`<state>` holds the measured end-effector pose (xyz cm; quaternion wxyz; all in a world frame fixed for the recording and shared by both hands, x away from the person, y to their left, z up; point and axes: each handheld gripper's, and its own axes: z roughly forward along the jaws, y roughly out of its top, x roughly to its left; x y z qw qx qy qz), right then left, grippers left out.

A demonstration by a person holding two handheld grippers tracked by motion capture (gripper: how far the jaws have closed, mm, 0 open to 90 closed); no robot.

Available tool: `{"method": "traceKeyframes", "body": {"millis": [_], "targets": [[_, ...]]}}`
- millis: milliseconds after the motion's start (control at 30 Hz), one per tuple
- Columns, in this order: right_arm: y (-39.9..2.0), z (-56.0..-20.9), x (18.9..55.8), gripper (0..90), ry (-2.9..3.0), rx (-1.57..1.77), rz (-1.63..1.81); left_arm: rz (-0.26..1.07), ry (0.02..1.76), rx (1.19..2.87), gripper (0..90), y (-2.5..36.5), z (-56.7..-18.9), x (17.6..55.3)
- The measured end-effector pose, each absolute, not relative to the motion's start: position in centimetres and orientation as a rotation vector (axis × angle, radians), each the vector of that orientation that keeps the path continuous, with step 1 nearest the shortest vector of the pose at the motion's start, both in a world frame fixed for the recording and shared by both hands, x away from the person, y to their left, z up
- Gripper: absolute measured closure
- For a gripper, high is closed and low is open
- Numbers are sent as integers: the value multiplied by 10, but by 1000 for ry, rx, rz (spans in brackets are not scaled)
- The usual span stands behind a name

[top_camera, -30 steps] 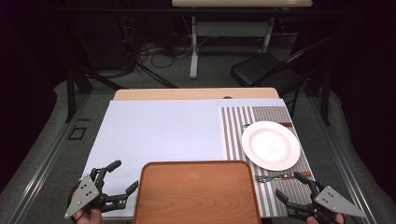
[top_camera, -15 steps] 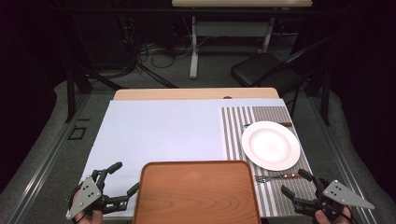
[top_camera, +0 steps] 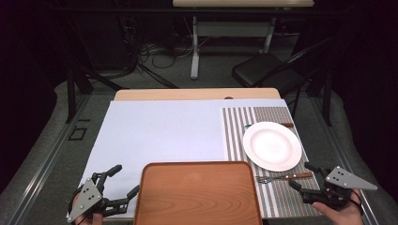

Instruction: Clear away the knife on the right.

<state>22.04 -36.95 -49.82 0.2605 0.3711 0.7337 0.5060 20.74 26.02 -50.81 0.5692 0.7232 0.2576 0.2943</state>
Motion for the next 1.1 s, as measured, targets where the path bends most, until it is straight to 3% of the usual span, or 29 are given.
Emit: {"method": "traceKeyframes", "body": {"millis": [133,400,1100], "targets": [[-375,-495,227,213,1996,994,1364,691,606,1700,156,261,-508,206],[-392,-491,252,245,2009,1002,1328,689,617,1694,156,261,-509,206],[-390,-499,320,160,2110,1071,1264,696,640,1694,156,264,-510,205]]}}
